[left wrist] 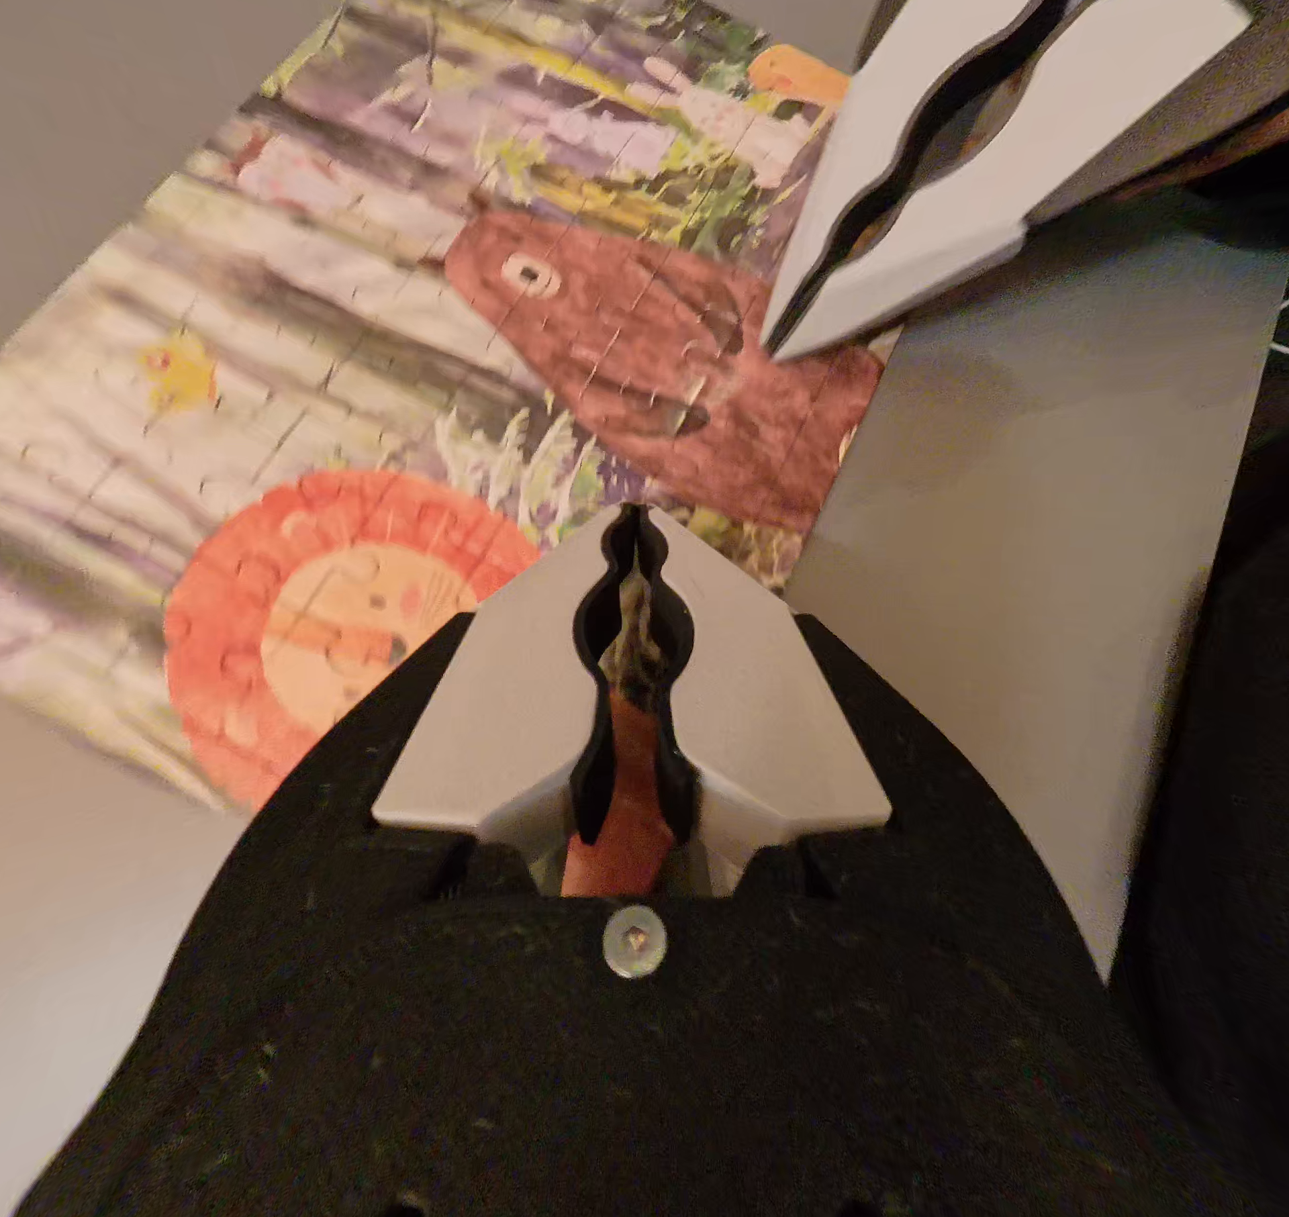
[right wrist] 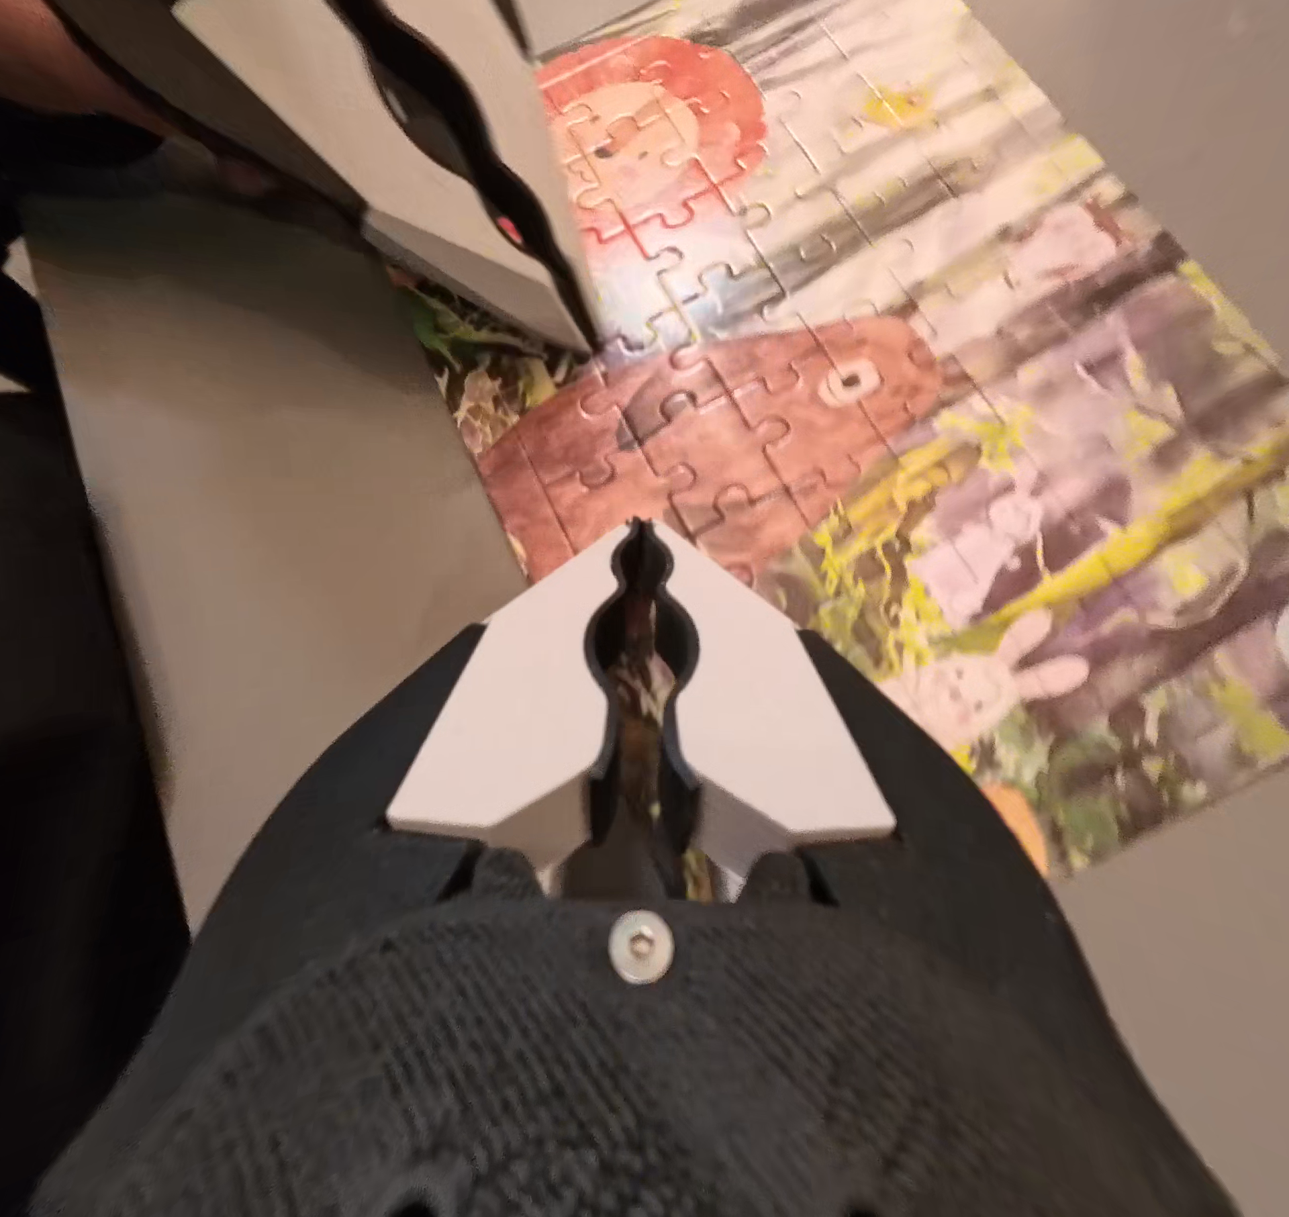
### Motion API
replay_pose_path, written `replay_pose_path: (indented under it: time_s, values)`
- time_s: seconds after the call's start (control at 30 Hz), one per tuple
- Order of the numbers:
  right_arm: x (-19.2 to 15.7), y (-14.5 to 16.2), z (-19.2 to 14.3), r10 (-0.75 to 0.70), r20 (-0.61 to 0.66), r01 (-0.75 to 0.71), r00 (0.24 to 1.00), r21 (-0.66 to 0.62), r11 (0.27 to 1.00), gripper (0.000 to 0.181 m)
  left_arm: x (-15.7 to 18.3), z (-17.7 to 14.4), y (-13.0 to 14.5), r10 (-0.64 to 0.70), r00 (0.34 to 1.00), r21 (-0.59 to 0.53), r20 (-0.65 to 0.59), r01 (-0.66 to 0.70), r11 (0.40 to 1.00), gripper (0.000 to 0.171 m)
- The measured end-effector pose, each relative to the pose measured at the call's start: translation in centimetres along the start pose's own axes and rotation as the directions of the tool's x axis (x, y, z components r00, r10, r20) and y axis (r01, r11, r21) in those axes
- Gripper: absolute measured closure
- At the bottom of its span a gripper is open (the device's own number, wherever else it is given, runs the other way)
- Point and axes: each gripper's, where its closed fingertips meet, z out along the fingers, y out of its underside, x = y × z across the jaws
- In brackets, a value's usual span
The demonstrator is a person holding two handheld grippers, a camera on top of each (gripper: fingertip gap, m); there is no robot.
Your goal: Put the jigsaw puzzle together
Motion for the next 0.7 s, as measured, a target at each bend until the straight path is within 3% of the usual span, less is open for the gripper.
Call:
replay_pose_path:
  time_s: [0.2,0.4,0.57,0.7]
  values:
    - [4.8,-3.4,2.9,-0.169,-0.069,0.164,0.983,-0.074,0.984,0.181,-4.6,3.1,-3.3,0.126,0.991,-0.076,0.05,-0.122,0.99,0.171]
    - [12.8,-6.4,5.0,-0.082,-0.136,0.077,0.987,-0.046,0.996,0.181,-10.4,5.3,-6.3,0.143,0.982,-0.116,0.123,-0.129,0.985,0.171]
    - [14.9,-6.2,4.5,-0.031,-0.149,0.028,0.988,-0.026,0.999,0.181,-11.8,5.8,-6.8,0.078,0.992,-0.069,0.096,-0.071,0.995,0.171]
    - [15.8,-4.5,2.7,-0.015,-0.196,0.01,0.98,-0.031,0.999,0.181,-13.0,4.4,-5.6,0.07,0.989,-0.059,0.133,-0.062,0.996,0.171]
